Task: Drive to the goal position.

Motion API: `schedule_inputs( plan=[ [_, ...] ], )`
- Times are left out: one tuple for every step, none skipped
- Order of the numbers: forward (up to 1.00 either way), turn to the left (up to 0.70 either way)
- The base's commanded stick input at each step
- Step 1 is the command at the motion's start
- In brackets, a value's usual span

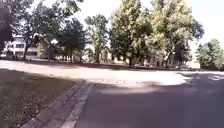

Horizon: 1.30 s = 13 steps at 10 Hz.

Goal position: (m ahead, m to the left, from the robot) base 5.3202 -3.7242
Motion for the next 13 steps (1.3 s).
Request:
schedule_inputs(
  plan=[
    [0.70, -0.14],
    [0.70, -0.14],
    [0.05, -0.66],
    [0.00, -0.70],
    [0.00, -0.70],
    [0.00, -0.70],
    [0.00, -0.57],
    [0.00, -0.37],
    [0.00, -0.26],
    [0.00, -0.14],
    [0.00, -0.03],
    [0.00, 0.00],
    [0.00, 0.00]
  ],
)
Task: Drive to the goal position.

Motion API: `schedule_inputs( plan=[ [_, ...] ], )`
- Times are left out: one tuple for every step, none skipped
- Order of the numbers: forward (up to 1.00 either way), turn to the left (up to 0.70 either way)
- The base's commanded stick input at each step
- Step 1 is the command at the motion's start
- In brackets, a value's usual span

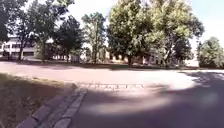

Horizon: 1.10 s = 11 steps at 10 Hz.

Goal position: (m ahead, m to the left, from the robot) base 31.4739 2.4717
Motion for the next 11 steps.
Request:
schedule_inputs(
  plan=[
    [0.00, 0.00],
    [0.00, 0.00],
    [0.00, 0.00],
    [0.00, 0.00],
    [0.00, 0.00],
    [0.00, 0.00],
    [0.00, 0.00],
    [0.00, 0.34],
    [0.00, 0.70],
    [0.00, 0.70],
    [0.00, 0.70]
  ],
)
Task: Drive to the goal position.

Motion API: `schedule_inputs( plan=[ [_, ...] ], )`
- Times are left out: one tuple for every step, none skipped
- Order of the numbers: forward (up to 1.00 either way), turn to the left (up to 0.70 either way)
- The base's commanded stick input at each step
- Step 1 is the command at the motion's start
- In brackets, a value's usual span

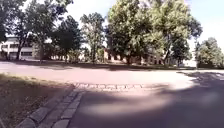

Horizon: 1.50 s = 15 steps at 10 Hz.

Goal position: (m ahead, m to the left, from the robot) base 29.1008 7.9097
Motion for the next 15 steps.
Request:
schedule_inputs(
  plan=[
    [0.70, 0.13],
    [0.70, 0.06],
    [0.70, 0.02],
    [0.70, 0.00],
    [0.70, 0.00],
    [0.70, 0.00],
    [0.70, 0.00],
    [0.70, 0.00],
    [0.70, 0.00],
    [0.70, 0.00],
    [0.70, 0.00],
    [0.70, 0.00],
    [0.70, 0.02],
    [0.70, 0.07],
    [0.70, 0.11]
  ],
)
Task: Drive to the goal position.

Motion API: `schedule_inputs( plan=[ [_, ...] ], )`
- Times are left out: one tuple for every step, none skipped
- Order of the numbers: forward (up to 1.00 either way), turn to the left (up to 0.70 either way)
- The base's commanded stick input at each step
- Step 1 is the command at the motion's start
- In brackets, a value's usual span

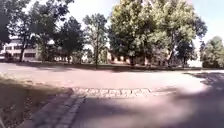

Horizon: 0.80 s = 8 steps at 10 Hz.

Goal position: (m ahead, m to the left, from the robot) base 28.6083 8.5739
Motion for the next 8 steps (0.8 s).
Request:
schedule_inputs(
  plan=[
    [0.70, 0.14],
    [0.70, 0.14],
    [0.70, 0.14],
    [0.70, 0.14],
    [0.70, 0.14],
    [0.70, 0.14],
    [0.70, 0.14],
    [0.70, 0.14]
  ],
)
